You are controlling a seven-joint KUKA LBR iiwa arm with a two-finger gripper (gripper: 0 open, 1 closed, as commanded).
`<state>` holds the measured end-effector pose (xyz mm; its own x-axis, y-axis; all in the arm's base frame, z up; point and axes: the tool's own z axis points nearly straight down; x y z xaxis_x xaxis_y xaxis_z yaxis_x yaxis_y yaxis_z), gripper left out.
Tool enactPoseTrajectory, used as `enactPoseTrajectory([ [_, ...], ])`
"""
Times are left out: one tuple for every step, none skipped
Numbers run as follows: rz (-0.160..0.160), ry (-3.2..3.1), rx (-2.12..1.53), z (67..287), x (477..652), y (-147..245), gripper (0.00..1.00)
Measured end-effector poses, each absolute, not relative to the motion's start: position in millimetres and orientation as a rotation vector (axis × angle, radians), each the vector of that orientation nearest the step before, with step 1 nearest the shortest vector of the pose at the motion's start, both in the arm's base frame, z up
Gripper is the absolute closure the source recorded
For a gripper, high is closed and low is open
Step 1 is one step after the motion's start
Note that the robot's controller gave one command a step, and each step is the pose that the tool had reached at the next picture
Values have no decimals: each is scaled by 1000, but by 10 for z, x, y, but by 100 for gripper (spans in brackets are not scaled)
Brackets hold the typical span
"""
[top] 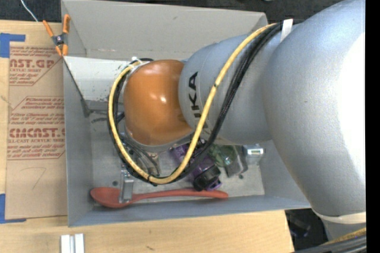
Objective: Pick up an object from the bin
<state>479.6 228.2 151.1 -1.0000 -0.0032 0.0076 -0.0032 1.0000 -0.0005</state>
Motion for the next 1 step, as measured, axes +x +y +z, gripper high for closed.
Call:
enactPoseTrajectory([
  [-2, -3141, 1, 1555, 4820, 2269, 0],
])
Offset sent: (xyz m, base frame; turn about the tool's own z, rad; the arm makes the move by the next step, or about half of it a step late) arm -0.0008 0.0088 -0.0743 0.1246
